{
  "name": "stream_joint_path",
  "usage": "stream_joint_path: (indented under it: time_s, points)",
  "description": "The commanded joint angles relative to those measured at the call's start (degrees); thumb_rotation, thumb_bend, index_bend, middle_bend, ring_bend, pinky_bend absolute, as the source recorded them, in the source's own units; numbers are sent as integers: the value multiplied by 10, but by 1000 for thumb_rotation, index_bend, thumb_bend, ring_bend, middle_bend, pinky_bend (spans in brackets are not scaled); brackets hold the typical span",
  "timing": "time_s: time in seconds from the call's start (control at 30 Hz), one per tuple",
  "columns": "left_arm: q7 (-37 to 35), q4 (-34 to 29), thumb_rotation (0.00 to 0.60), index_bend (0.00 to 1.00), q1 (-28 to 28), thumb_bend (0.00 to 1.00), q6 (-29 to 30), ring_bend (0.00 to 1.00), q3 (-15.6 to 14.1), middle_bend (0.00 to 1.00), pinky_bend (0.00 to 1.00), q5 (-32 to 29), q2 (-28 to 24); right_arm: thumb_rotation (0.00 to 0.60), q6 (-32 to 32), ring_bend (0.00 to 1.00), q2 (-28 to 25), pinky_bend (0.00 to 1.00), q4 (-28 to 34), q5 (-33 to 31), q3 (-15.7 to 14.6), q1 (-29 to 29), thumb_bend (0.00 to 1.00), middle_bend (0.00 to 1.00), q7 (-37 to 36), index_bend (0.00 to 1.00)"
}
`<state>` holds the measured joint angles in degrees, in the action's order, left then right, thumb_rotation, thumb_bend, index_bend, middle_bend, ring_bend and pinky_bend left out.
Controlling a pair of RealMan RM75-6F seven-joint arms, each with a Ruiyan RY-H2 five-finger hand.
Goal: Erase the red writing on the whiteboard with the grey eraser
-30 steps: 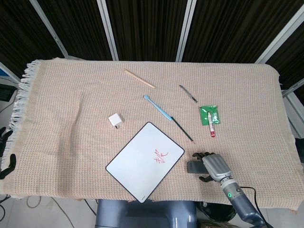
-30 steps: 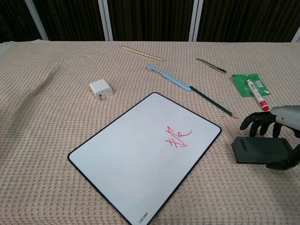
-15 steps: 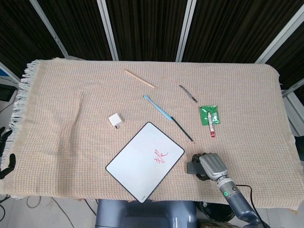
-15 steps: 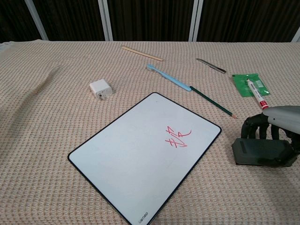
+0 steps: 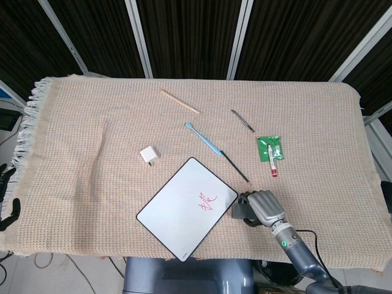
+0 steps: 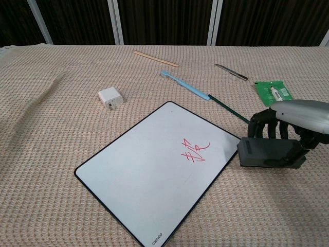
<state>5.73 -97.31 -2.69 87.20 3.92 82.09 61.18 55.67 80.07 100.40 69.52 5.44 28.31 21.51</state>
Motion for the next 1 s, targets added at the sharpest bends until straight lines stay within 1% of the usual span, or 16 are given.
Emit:
stream_joint_path:
  time_s: [0.03,0.13,0.27,0.53,0.8,1.0]
  points:
    - [-1,0,600,88,0,525,0,0,0,6,0,0,0,600,-12,455,14,516,1,-9,25,24,399,486,-4,488]
    - [-2,0,600,88,0,525,-1,0,0,6,0,-1,-1,600,-22,455,35,516,-13,-28,47,50,400,486,7,488]
    - [-3,0,600,88,0,525,-1,0,0,6,0,0,-1,600,-31,455,68,516,-34,-55,68,83,400,486,27,488]
    - [-7,1,600,88,-1,525,-3,0,1,6,0,-3,-2,600,-41,455,141,516,-83,-104,90,147,400,484,78,488]
    - [-13,1,600,88,-3,525,-7,0,3,6,0,-7,-6,600,-56,454,204,518,-139,-144,94,197,400,480,111,488]
    - [-13,1,600,88,-2,525,-6,0,2,6,0,-4,-6,600,-56,454,240,519,-178,-162,86,222,400,480,131,488]
